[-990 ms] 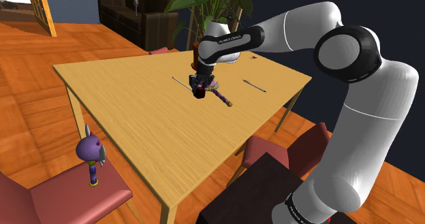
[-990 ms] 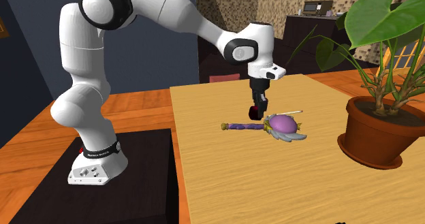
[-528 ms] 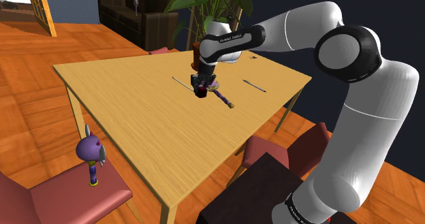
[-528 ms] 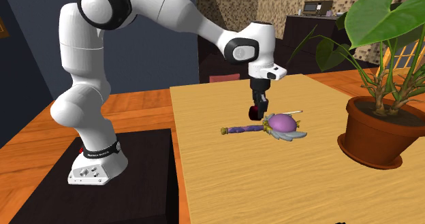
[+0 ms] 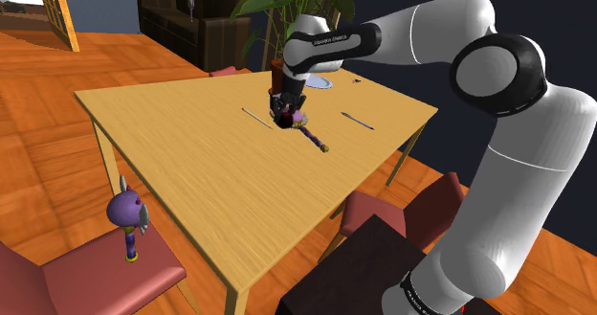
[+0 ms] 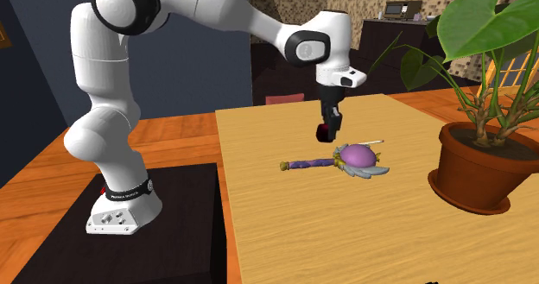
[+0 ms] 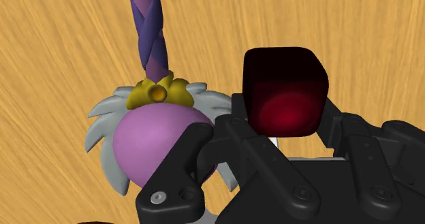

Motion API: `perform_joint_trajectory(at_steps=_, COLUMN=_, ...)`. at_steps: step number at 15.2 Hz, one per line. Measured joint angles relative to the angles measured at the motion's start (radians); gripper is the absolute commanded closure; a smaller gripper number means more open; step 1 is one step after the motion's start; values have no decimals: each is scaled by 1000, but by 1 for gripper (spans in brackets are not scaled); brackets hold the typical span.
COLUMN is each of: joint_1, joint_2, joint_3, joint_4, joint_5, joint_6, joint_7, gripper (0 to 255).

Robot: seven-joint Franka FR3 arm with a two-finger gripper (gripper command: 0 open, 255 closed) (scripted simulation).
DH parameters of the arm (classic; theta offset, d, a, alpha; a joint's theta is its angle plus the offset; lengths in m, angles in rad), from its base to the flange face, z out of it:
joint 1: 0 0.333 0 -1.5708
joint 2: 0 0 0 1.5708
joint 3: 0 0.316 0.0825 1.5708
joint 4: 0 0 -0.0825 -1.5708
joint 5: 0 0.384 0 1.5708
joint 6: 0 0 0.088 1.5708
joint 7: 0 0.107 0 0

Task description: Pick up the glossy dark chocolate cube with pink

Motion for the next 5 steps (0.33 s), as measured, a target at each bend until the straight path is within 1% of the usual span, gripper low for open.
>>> perform_joint_trajectory(at_steps=5, joint_1=0, joint_2=-18, joint_3=0, joint_4=39, joint_5=-1, joint_6=-57, joint_7=1, gripper=255)
